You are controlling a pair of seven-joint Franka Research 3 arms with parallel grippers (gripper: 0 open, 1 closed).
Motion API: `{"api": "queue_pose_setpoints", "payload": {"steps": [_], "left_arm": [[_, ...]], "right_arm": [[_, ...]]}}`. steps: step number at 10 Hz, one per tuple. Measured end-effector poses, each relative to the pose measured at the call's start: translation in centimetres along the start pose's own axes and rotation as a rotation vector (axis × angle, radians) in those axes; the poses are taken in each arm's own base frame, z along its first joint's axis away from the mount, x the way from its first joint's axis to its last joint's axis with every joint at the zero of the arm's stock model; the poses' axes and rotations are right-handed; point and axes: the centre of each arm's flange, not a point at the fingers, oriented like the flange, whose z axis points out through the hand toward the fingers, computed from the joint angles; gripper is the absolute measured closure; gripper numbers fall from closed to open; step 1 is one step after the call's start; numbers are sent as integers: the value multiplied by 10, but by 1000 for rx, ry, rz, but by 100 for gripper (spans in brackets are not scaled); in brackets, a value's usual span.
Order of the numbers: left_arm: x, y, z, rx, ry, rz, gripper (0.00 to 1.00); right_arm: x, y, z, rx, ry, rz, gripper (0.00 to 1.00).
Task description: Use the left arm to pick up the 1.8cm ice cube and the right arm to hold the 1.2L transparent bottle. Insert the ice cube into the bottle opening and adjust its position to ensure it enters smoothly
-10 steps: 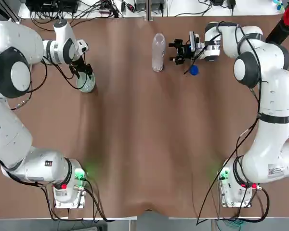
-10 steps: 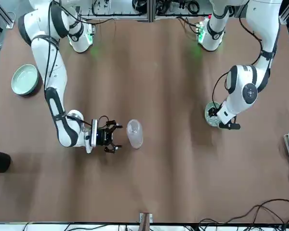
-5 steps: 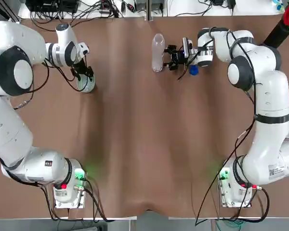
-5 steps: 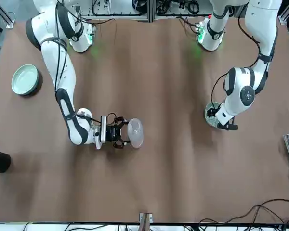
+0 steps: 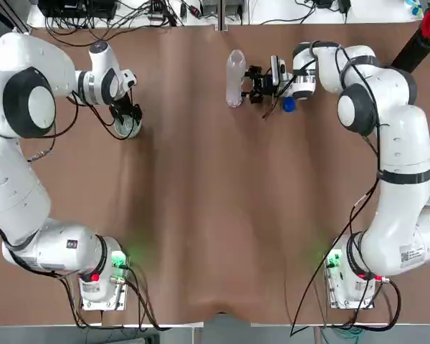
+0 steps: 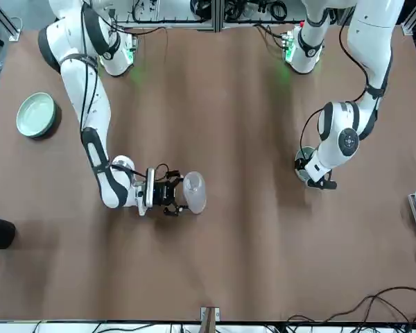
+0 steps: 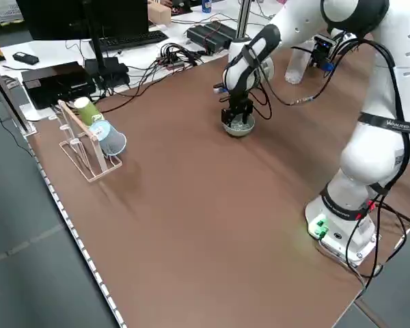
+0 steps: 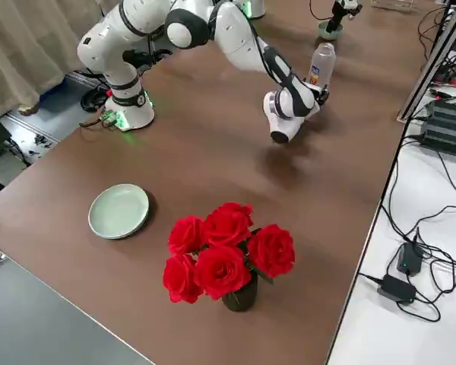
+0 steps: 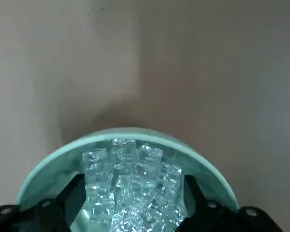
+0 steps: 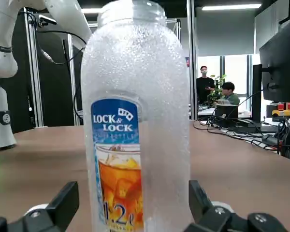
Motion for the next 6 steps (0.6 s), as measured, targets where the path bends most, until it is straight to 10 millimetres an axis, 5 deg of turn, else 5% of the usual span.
{"api": "queue_pose_setpoints", "payload": {"steps": [4,6], "left_arm": [[2,0,-3,0,6,-1,58],[2,0,-3,0,7,-1,60]], "right_arm": [[-2,-1,4,-5,1,2,0],[-4,-2,4,-6,0,-10,0]]}}
